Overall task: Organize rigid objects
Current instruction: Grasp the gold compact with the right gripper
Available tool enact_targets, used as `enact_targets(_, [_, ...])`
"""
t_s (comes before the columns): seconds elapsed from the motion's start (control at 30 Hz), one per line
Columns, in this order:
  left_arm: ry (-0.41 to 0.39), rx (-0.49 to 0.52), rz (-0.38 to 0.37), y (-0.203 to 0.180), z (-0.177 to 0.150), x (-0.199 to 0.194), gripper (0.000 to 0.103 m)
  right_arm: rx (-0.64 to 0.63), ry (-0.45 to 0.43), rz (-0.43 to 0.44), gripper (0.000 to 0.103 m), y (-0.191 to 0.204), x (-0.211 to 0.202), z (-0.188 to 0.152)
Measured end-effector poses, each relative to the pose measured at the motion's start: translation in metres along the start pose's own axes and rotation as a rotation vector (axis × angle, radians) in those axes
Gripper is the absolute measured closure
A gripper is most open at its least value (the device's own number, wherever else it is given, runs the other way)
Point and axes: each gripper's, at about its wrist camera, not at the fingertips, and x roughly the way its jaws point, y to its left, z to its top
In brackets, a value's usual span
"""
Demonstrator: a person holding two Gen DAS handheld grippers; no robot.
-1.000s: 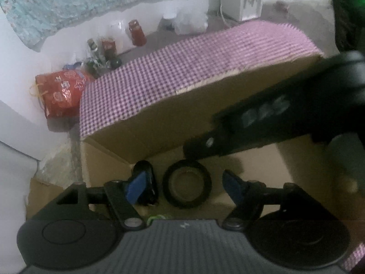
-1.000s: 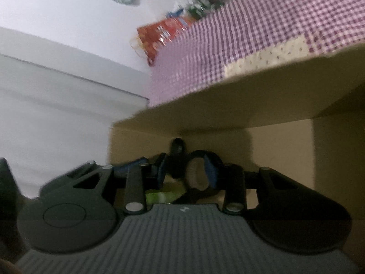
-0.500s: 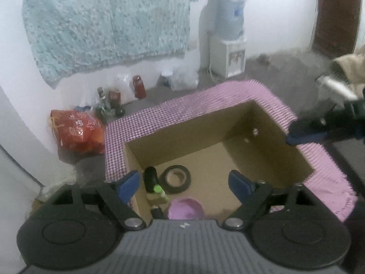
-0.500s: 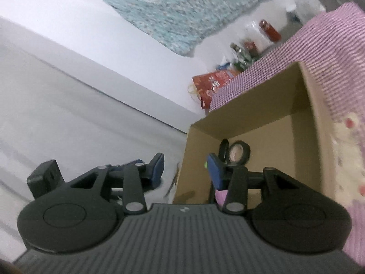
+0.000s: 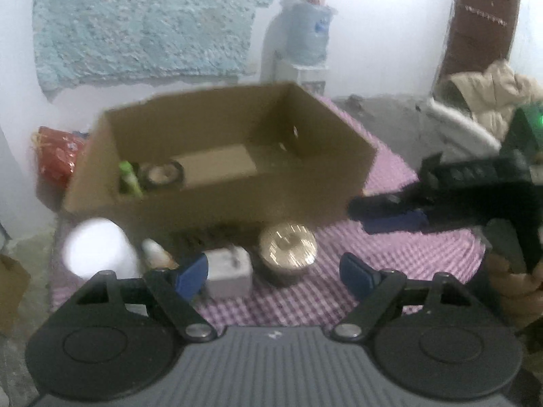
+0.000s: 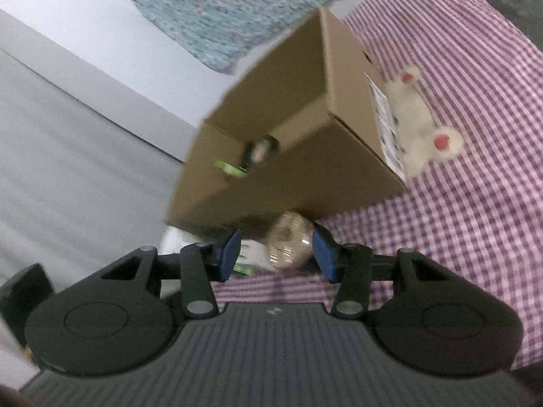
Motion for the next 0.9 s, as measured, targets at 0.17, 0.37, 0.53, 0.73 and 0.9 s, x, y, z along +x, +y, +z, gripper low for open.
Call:
enact_targets(0.17, [0.037,0.043,0.015,-0.019,-0.02,0.039,0.022,-0.023,0.016,-0.042,0.056,-0.002,0.025,0.0])
enact_targets(0.37, [0.027,0.095,0.056,-0.029,-0.03,0.065,0.025,-0.048,0.037,-0.063,0.056,0.001,0.05,0.009])
enact_targets(0.53, [0.037,0.095,0.034,-0.029,-0.027,0.08,0.033,-0.044,0.063,-0.061,0.056,0.001,0.066,0.013])
enact_targets(0.73, [0.032,0.068,0.032,-0.029,-0.025,0.09,0.038,-0.026,0.093,-0.033,0.056,0.002,0.083,0.013])
enact_targets(0.9, [0.036,0.046,0.004,-0.027,-0.024,0.086,0.038,-0.037,0.101,-0.043,0.055,0.007,0.08,0.01])
